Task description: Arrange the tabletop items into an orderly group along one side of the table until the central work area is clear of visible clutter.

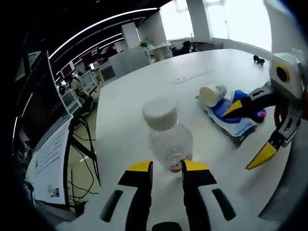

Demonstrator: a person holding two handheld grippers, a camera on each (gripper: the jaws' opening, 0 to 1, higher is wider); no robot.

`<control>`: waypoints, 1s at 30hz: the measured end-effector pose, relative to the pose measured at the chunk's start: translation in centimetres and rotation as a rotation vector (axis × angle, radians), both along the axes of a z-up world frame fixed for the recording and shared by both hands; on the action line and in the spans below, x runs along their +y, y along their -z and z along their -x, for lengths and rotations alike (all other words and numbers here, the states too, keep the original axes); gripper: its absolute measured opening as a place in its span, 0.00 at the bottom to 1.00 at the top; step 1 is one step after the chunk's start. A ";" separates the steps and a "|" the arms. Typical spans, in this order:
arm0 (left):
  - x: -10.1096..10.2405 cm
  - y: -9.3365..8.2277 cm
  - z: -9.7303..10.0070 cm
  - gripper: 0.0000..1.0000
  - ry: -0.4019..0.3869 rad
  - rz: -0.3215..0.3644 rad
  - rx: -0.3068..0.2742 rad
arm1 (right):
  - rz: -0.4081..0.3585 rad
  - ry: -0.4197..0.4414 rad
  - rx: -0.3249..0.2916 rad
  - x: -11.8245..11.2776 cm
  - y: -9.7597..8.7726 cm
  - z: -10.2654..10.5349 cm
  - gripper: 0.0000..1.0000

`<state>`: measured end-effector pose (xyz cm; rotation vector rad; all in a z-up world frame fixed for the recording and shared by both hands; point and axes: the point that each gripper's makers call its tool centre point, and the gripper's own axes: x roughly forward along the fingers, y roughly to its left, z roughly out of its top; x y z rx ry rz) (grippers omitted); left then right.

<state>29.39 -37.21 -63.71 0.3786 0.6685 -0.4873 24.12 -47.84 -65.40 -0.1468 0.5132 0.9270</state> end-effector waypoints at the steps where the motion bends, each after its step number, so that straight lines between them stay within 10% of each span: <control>1: 0.2 0.1 -0.1 0.20 -0.009 -0.001 0.002 | -0.001 0.001 -0.001 -0.1 -0.1 0.1 0.64; 30: -2.2 -0.4 0.0 0.54 -0.094 0.185 -0.016 | -0.040 0.072 -0.126 -3.0 -3.4 0.4 0.99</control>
